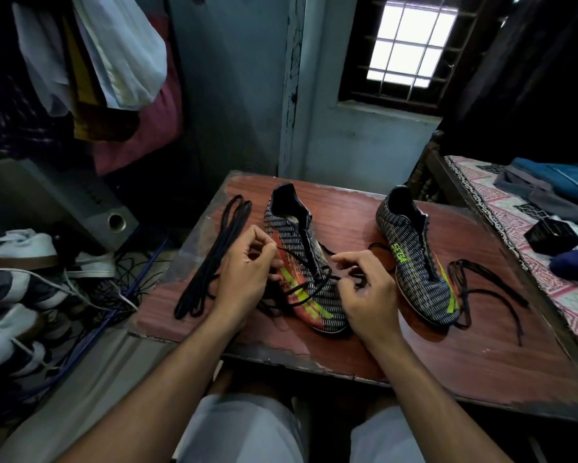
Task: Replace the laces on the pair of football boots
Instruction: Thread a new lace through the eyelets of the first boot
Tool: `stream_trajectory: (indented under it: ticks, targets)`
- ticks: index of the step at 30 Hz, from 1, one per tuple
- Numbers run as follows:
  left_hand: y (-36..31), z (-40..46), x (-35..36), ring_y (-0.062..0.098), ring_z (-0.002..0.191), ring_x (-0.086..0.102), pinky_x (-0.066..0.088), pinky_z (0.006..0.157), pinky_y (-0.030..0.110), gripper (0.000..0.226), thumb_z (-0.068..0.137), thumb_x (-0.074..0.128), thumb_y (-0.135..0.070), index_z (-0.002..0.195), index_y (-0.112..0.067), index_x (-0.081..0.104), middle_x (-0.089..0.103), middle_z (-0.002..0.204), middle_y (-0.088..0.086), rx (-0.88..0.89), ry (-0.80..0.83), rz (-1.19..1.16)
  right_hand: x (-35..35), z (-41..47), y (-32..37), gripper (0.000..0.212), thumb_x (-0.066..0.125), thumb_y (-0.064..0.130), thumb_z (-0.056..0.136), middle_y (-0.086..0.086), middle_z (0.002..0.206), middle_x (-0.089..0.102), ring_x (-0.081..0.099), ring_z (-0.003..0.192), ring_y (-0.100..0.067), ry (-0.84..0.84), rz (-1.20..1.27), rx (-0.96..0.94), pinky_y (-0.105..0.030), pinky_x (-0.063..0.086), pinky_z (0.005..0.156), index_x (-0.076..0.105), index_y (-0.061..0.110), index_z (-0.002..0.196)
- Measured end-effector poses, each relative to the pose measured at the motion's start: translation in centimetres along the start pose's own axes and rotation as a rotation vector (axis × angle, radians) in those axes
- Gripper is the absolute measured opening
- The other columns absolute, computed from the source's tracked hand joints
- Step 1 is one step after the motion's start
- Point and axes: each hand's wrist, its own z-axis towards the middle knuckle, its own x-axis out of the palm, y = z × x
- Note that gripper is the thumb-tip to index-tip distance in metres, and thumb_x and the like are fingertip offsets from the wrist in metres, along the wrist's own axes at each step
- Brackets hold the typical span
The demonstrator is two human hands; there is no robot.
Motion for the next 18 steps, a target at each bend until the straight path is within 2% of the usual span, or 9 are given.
stream_trajectory:
  ticks: [3,4,7,10,12,14,16,18]
  targets:
    - [-0.1,0.2,-0.2,0.010,0.070,0.067,0.056,0.061,0.032,0.014,0.100,0.060,-0.006,0.086,-0.010,0.061,0.064,0.078,0.003,0.073,0.084,-0.002,-0.1,0.6,0.3,0.022,0.061,0.007,0.087,0.005,0.101,0.067,0.062,0.100,-0.016,0.003,-0.105,-0.126,-0.025,0.049,0.088,0.071,0.014,0.105]
    - [-0.2,0.2,-0.2,0.010,0.070,0.067,0.055,0.061,0.031,0.014,0.099,0.061,-0.005,0.087,-0.011,0.063,0.064,0.077,-0.001,0.109,0.105,-0.005,0.0,1.0,0.5,0.019,0.063,0.015,0.091,0.004,0.103,0.066,0.061,0.102,-0.017,0.050,-0.151,-0.169,-0.026,0.048,0.092,0.071,0.014,0.108]
    - [-0.5,-0.1,0.3,0.014,0.066,0.064,0.054,0.063,0.032,0.012,0.097,0.063,-0.008,0.088,-0.014,0.066,0.067,0.075,-0.002,0.200,0.132,-0.001,0.8,2.4,1.3,0.031,0.062,0.041,0.094,0.006,0.107,0.062,0.058,0.105,-0.017,0.240,-0.245,-0.190,-0.029,0.047,0.093,0.072,0.018,0.112]
    - [-0.1,-0.3,0.6,0.011,0.078,0.067,0.055,0.072,0.031,0.009,0.096,0.064,-0.012,0.095,-0.019,0.070,0.069,0.087,-0.004,0.252,0.136,0.043,1.0,3.3,1.5,0.020,0.065,0.035,0.097,0.009,0.098,0.068,0.063,0.096,-0.015,0.261,-0.172,-0.149,-0.039,0.053,0.084,0.074,0.019,0.101]
    - [0.9,0.0,0.2,0.011,0.098,0.063,0.052,0.088,0.032,0.023,0.092,0.066,-0.023,0.114,-0.026,0.068,0.064,0.106,-0.006,0.353,0.132,0.317,0.6,3.7,1.3,0.011,0.070,0.028,0.097,0.012,0.092,0.074,0.069,0.090,-0.010,0.241,-0.057,-0.056,-0.041,0.056,0.079,0.078,0.020,0.099]
    - [2.0,0.3,0.0,0.018,0.113,0.053,0.048,0.097,0.038,0.045,0.091,0.068,-0.028,0.134,-0.035,0.057,0.053,0.121,-0.003,0.432,0.161,0.604,0.2,3.8,1.2,0.010,0.071,0.021,0.097,0.011,0.088,0.076,0.072,0.087,-0.009,0.236,0.041,0.032,-0.037,0.058,0.079,0.080,0.018,0.100]
    - [2.3,0.4,0.2,0.023,0.116,0.049,0.048,0.096,0.042,0.054,0.092,0.069,-0.025,0.140,-0.040,0.050,0.048,0.127,0.002,0.463,0.198,0.690,0.1,3.7,1.0,0.012,0.069,0.017,0.097,0.008,0.089,0.077,0.072,0.088,-0.008,0.235,0.078,0.068,-0.037,0.058,0.083,0.080,0.017,0.103]
    - [2.5,0.3,0.4,0.024,0.113,0.050,0.049,0.093,0.043,0.055,0.092,0.069,-0.026,0.142,-0.041,0.051,0.047,0.129,0.002,0.499,0.197,0.732,0.2,3.8,0.8,0.017,0.065,0.016,0.100,0.009,0.087,0.075,0.070,0.085,-0.006,0.252,0.095,0.088,-0.041,0.058,0.084,0.079,0.023,0.107]
